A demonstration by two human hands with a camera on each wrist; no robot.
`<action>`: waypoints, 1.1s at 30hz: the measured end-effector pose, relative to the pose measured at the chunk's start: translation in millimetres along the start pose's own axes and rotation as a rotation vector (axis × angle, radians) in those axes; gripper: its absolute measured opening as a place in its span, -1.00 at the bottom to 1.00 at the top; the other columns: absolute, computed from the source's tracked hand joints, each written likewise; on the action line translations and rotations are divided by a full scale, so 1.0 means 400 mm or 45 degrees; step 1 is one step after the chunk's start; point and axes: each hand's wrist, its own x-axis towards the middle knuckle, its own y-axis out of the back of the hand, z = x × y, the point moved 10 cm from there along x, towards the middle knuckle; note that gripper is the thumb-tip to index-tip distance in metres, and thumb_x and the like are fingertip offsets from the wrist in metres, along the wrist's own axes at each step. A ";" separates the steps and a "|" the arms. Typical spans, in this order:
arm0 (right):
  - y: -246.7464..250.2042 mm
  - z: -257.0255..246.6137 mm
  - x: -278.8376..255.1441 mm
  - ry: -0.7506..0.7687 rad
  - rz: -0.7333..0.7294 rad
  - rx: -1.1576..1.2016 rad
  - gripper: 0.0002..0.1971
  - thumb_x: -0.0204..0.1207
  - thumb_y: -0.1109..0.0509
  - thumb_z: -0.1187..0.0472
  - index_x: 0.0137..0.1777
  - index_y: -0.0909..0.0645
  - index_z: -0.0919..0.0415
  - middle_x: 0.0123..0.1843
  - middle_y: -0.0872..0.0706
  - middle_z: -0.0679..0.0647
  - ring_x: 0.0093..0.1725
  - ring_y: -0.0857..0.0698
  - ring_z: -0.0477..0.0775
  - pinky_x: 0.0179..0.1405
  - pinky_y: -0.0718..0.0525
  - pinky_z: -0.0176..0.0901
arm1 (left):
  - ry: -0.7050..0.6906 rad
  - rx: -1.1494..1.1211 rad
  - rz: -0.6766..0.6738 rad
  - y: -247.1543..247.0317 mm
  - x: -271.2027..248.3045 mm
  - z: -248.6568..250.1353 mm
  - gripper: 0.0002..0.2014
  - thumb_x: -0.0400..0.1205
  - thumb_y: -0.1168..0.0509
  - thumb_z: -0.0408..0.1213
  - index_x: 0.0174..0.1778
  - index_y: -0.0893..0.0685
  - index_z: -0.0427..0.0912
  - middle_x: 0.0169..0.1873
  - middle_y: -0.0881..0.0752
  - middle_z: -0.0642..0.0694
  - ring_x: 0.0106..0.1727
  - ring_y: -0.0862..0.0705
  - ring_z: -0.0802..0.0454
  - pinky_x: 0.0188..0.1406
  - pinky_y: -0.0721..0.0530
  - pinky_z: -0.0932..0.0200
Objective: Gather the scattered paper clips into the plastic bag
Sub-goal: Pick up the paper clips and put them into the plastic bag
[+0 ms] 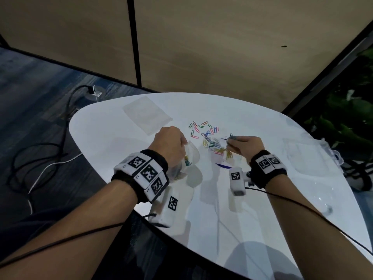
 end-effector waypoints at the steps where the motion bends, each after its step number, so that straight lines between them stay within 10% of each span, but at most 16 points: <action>1: -0.035 -0.021 -0.035 -0.020 -0.123 0.235 -0.88 0.43 -0.56 0.39 -0.05 -0.78 0.39 -0.03 -0.83 0.33 -0.11 -0.83 0.14 0.06 -0.80 -0.12 | 0.015 0.023 -0.003 -0.002 0.002 -0.004 -0.80 0.63 -0.27 -0.43 -0.03 -0.79 -0.16 -0.08 -0.76 -0.15 -0.08 -0.78 -0.17 0.11 -0.77 0.04; 6: -0.228 -0.101 -0.224 -0.092 -0.642 0.442 -0.82 0.53 -0.41 0.48 0.11 -0.68 0.51 -0.02 -0.81 0.24 -0.02 -0.82 0.08 0.02 -0.78 -0.25 | 0.043 0.062 0.018 -0.008 0.006 -0.012 -0.83 0.59 -0.29 -0.42 -0.12 -0.81 -0.21 -0.08 -0.79 -0.15 0.01 -0.77 -0.16 -0.03 -0.72 0.14; 9: -0.279 -0.100 -0.257 0.104 -0.589 0.028 -0.80 0.40 -0.49 0.54 -0.07 -0.80 0.30 -0.08 -0.84 0.21 -0.03 -0.81 0.22 0.17 -0.76 -0.03 | 0.020 0.052 0.046 -0.003 0.003 -0.002 -0.81 0.61 -0.32 -0.38 0.00 -0.84 -0.15 0.03 -0.80 -0.12 0.08 -0.76 -0.12 0.07 -0.71 0.16; 14: -0.292 -0.147 -0.282 0.403 -0.323 -0.460 -0.89 0.44 -0.52 0.39 -0.06 -0.82 0.34 -0.37 -0.80 0.11 -0.43 -0.78 -0.05 -0.36 -0.73 -0.39 | 0.005 0.029 0.031 -0.004 0.002 0.002 -0.78 0.63 -0.30 -0.41 0.05 -0.84 -0.17 0.05 -0.80 -0.15 0.04 -0.77 -0.11 0.11 -0.76 0.06; 19: -0.344 -0.161 -0.302 0.611 -0.328 -0.913 -0.82 0.46 -0.40 0.33 -0.03 -0.81 0.19 -0.26 -0.76 0.03 -0.27 -0.67 0.02 -0.37 -0.45 -0.58 | -0.017 0.020 0.009 -0.005 -0.001 0.005 -0.80 0.63 -0.32 -0.42 -0.01 -0.85 -0.16 -0.06 -0.83 -0.17 -0.06 -0.80 -0.14 0.09 -0.79 0.01; 24: -0.330 -0.188 -0.311 0.610 -0.465 -0.636 -0.69 0.45 -0.31 0.48 0.04 -0.82 0.20 -0.09 -0.86 0.06 -0.12 -0.83 -0.03 -0.02 -0.75 -0.24 | -0.027 0.010 0.022 0.012 -0.003 -0.002 -0.78 0.60 -0.30 -0.44 -0.03 -0.86 -0.18 -0.09 -0.83 -0.18 -0.06 -0.80 -0.15 0.08 -0.78 0.03; 27: -0.183 -0.206 -0.241 0.619 -0.111 -0.346 -0.73 0.47 -0.37 0.42 -0.13 -0.83 0.07 -0.12 -0.86 -0.05 -0.07 -0.81 -0.15 0.06 -0.72 -0.29 | -0.031 -0.002 0.014 0.018 -0.003 -0.011 -0.78 0.58 -0.29 -0.46 -0.08 -0.85 -0.18 -0.01 -0.82 -0.20 -0.01 -0.80 -0.18 0.06 -0.80 0.02; 33: -0.016 0.066 0.002 0.009 0.003 -1.227 -0.37 0.57 -0.38 0.05 0.60 -0.33 0.20 0.59 -0.42 0.23 0.54 -0.43 0.27 0.53 -0.38 0.04 | -0.015 -0.022 0.024 0.033 -0.008 -0.036 -0.75 0.59 -0.26 -0.50 0.01 -0.84 -0.26 0.07 -0.80 -0.17 0.07 -0.77 -0.15 0.10 -0.78 0.05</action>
